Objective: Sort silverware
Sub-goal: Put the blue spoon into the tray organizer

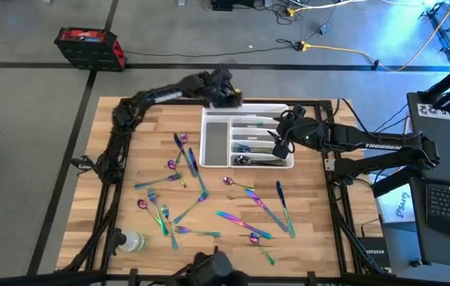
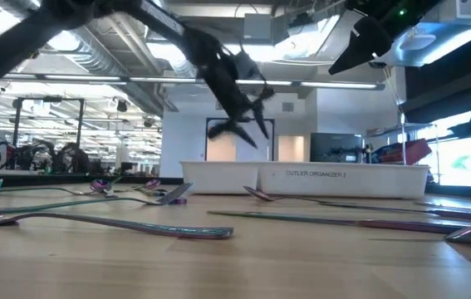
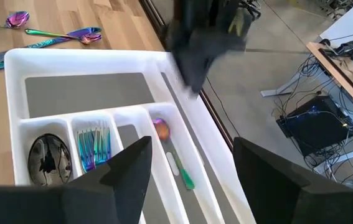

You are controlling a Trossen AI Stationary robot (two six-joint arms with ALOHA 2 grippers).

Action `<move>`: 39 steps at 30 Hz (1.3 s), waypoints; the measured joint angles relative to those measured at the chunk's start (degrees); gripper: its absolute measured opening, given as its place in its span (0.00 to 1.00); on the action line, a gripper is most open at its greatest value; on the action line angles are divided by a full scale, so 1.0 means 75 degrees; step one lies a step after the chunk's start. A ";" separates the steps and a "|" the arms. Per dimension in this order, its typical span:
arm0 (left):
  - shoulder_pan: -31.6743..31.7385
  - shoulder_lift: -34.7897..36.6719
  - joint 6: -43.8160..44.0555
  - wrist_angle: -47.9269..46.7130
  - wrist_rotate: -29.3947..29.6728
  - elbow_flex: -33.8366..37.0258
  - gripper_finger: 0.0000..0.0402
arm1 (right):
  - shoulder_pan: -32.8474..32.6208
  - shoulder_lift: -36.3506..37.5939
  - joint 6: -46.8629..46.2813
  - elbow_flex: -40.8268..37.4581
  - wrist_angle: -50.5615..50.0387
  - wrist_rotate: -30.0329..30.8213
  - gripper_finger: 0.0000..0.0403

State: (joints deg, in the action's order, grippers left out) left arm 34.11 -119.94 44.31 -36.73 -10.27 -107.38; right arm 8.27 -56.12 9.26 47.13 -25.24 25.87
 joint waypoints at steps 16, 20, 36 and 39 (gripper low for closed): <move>-0.1464 0.4162 -0.3177 -0.2204 0.3197 0.0464 0.36 | 0.0000 -0.0035 0.0072 0.0000 0.0523 -0.0931 0.52; -0.3417 0.4415 -0.3160 -0.2396 0.3862 0.1733 0.36 | -0.0020 -0.0308 0.0054 0.0007 0.1012 -0.2206 0.52; -0.7476 0.5255 -0.1063 0.5382 0.5541 0.9231 0.36 | -0.2030 -0.3560 -0.0701 0.0012 0.2385 -0.1198 0.52; -0.7426 0.5249 -0.1076 0.5827 0.5399 0.9937 0.36 | -0.2497 -0.4130 -0.1211 0.0000 0.2474 -0.0745 0.52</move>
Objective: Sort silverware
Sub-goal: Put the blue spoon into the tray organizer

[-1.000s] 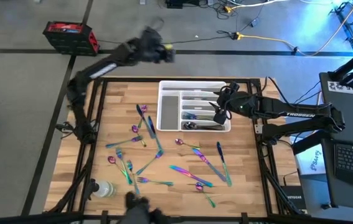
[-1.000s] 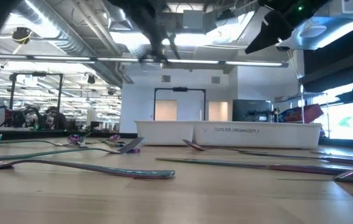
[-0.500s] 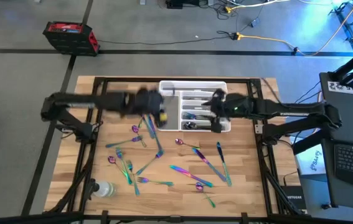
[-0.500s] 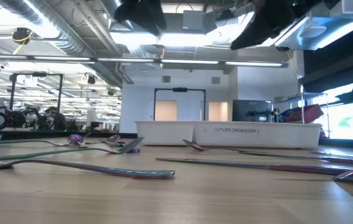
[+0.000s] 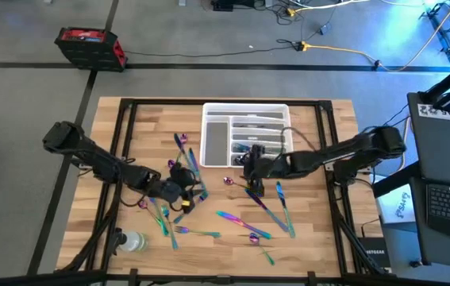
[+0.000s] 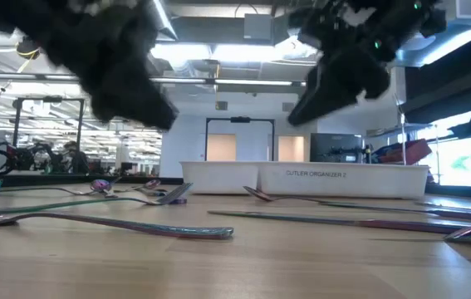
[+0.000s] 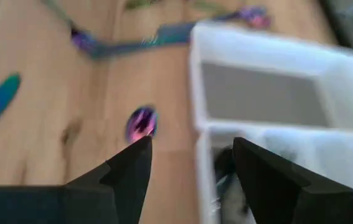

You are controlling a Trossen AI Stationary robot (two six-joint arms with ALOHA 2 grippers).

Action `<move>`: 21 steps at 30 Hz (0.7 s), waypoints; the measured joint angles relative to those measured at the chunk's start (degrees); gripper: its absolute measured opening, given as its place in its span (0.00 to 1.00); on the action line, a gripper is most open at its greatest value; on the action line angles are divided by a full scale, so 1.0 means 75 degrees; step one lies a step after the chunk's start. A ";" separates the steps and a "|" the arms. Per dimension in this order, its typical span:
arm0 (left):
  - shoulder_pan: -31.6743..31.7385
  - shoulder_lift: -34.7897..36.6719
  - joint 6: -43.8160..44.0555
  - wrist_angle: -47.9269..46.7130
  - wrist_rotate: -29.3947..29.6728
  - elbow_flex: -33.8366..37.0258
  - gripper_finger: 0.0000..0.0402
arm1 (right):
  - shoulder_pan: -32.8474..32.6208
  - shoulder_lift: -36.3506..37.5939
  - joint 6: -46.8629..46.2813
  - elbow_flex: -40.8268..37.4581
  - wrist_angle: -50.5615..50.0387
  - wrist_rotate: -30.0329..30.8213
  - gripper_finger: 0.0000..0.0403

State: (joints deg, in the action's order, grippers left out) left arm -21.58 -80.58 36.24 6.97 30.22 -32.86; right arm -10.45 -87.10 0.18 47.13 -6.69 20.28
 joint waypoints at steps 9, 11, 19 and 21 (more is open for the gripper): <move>0.0632 0.0000 -0.1622 0.0441 -0.0192 0.0620 0.36 | -0.0566 -0.0381 -0.2614 0.0012 -0.0253 0.0591 0.46; 0.0804 0.0000 -0.2096 0.0502 -0.0397 0.0623 0.36 | -0.0554 -0.0515 -0.2757 0.0006 -0.0273 0.0423 0.46; 0.1309 -0.0003 -0.2940 0.0791 -0.1212 0.0736 0.36 | -0.0554 -0.1469 -0.2773 0.0006 0.0639 0.0306 0.46; 0.1383 -0.0003 -0.3058 0.0874 -0.1215 0.0736 0.36 | -0.0541 -0.1713 -0.2775 0.0006 0.0726 0.0437 0.46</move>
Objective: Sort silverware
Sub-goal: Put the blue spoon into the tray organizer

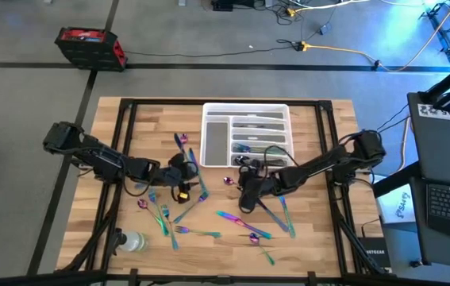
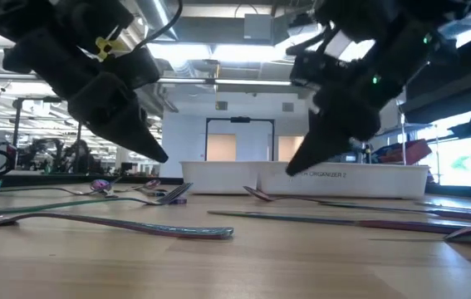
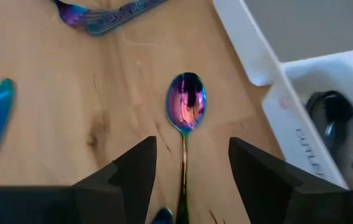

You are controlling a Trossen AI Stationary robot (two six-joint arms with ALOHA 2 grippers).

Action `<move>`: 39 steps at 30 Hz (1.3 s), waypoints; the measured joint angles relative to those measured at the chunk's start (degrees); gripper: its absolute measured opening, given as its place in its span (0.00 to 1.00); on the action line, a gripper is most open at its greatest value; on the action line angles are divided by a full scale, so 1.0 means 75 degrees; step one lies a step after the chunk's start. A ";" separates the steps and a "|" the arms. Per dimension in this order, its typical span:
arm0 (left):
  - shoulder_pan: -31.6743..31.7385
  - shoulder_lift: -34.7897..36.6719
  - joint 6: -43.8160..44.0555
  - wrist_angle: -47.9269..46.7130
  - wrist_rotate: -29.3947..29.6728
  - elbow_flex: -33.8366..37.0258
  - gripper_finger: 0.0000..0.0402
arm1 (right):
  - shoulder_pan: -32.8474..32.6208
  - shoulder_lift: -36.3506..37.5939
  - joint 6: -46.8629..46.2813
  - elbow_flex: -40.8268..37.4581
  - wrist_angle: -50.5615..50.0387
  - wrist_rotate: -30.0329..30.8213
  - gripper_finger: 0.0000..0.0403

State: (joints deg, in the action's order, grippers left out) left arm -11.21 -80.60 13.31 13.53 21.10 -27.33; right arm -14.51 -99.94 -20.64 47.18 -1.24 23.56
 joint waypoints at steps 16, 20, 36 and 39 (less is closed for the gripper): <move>0.0357 0.0000 0.0044 0.0796 -0.0204 -0.0006 0.36 | 0.0477 -0.0817 0.0070 0.0026 0.0693 -0.0605 0.20; 0.0372 0.0080 0.0612 0.1106 -0.0195 -0.0006 0.36 | 0.0491 -0.0722 0.0403 -0.0009 0.0885 -0.0704 0.03; 0.0456 0.1253 0.1676 0.1147 0.0634 -0.0844 0.36 | 0.1048 0.2783 0.1966 -0.0009 -0.0091 -0.1304 0.01; 0.0453 0.1253 0.1986 0.1113 0.0829 -0.0852 0.36 | 0.1048 0.3157 0.2058 0.0011 -0.0479 -0.1519 0.02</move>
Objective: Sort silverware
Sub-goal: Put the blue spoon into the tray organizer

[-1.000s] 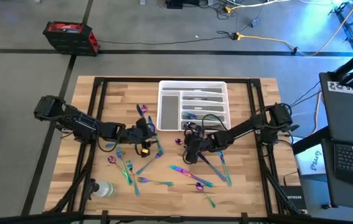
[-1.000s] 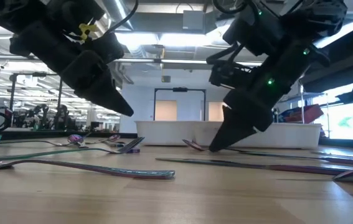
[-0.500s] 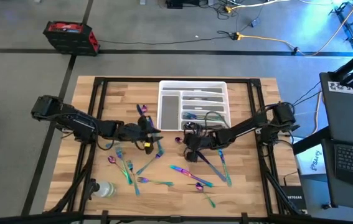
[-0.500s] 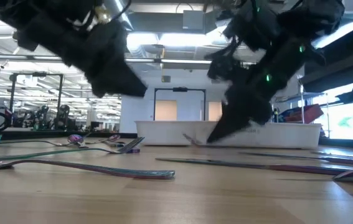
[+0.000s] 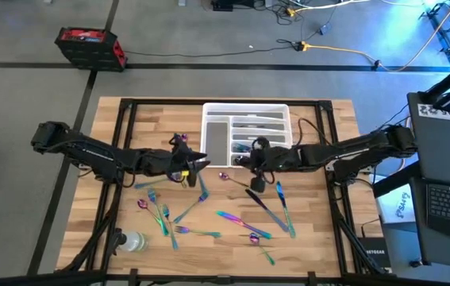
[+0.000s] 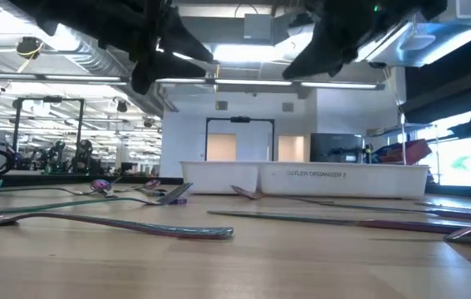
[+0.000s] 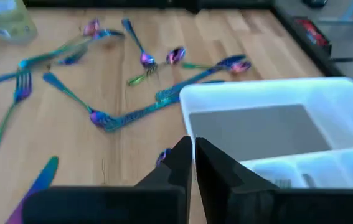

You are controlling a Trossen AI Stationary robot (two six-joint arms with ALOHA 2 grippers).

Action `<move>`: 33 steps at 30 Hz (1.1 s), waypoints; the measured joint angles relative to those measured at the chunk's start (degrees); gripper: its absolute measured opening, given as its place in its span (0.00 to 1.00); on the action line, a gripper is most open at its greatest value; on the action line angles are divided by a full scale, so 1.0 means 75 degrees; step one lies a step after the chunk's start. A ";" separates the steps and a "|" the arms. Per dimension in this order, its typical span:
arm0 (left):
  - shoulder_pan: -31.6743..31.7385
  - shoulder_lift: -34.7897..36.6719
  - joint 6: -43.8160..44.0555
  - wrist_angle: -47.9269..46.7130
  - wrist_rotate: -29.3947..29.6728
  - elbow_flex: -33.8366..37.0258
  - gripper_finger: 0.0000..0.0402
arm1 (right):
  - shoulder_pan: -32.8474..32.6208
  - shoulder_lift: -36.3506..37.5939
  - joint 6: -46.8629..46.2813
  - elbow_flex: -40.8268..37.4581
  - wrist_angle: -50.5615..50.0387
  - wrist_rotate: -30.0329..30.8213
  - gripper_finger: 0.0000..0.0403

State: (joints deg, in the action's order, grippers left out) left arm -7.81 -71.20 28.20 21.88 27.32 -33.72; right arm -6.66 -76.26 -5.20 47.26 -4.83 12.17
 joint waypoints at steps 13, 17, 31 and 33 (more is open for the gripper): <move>-0.0006 0.0000 0.0090 -0.0214 -0.0336 -0.0002 0.36 | -0.0009 -0.2168 -0.0957 -0.0020 -0.0193 -0.1088 0.37; -0.0009 0.0000 0.0063 -0.0576 -0.0351 -0.0002 0.36 | -0.0009 -0.2747 -0.1530 -0.0020 0.0318 -0.0954 0.40; 0.0006 -0.0003 -0.0357 -0.0846 -0.0360 -0.0002 0.36 | 0.0093 -0.3974 -0.1695 0.0018 0.1347 -0.0295 0.24; 0.0024 -0.0003 -0.0414 -0.0846 -0.0363 -0.0002 0.36 | 0.0096 -0.3998 -0.1661 0.0018 0.1479 -0.0301 0.21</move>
State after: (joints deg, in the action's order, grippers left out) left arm -7.63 -71.22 25.10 15.53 24.60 -33.74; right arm -5.93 -106.25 -17.66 47.40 6.26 9.91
